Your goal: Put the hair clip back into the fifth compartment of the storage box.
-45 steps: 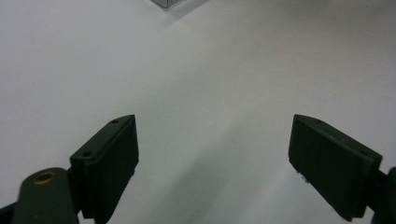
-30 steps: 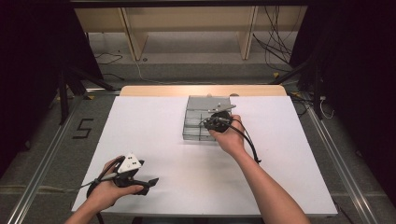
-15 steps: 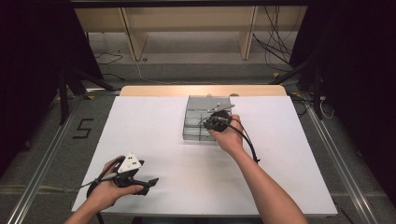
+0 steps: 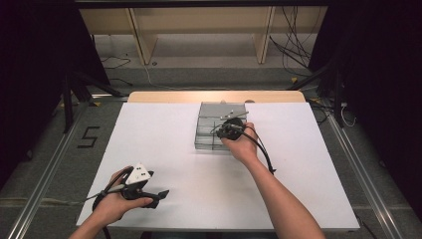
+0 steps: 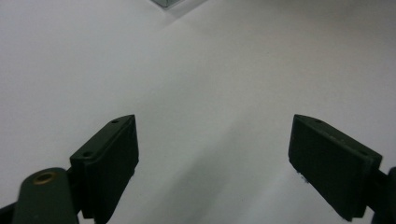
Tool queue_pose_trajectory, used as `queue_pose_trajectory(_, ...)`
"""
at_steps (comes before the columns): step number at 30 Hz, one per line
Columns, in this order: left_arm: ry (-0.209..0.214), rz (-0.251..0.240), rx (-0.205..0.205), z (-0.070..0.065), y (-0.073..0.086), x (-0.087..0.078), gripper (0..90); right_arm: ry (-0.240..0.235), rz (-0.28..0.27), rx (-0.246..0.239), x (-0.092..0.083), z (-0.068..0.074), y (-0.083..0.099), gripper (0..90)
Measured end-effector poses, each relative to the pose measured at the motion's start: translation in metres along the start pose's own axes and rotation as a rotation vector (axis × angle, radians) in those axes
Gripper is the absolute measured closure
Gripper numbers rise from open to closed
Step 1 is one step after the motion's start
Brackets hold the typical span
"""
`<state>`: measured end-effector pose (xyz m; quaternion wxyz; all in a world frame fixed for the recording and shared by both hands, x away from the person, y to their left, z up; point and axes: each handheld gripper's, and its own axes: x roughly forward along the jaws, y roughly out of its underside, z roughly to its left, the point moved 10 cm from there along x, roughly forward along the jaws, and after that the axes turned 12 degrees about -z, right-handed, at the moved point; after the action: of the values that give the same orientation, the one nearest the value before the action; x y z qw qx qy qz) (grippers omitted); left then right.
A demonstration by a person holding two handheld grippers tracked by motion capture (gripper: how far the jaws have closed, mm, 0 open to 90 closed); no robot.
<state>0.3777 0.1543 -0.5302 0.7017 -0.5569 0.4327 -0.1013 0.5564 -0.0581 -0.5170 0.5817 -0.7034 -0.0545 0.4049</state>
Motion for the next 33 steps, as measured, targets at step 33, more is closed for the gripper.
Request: queue_pose_trajectory(33, 0.002, 0.001, 0.002, 0.000, 0.000, 0.000, 15.6, -0.007, 0.061, 0.041, 0.012, 0.001, 0.008, 80.5)
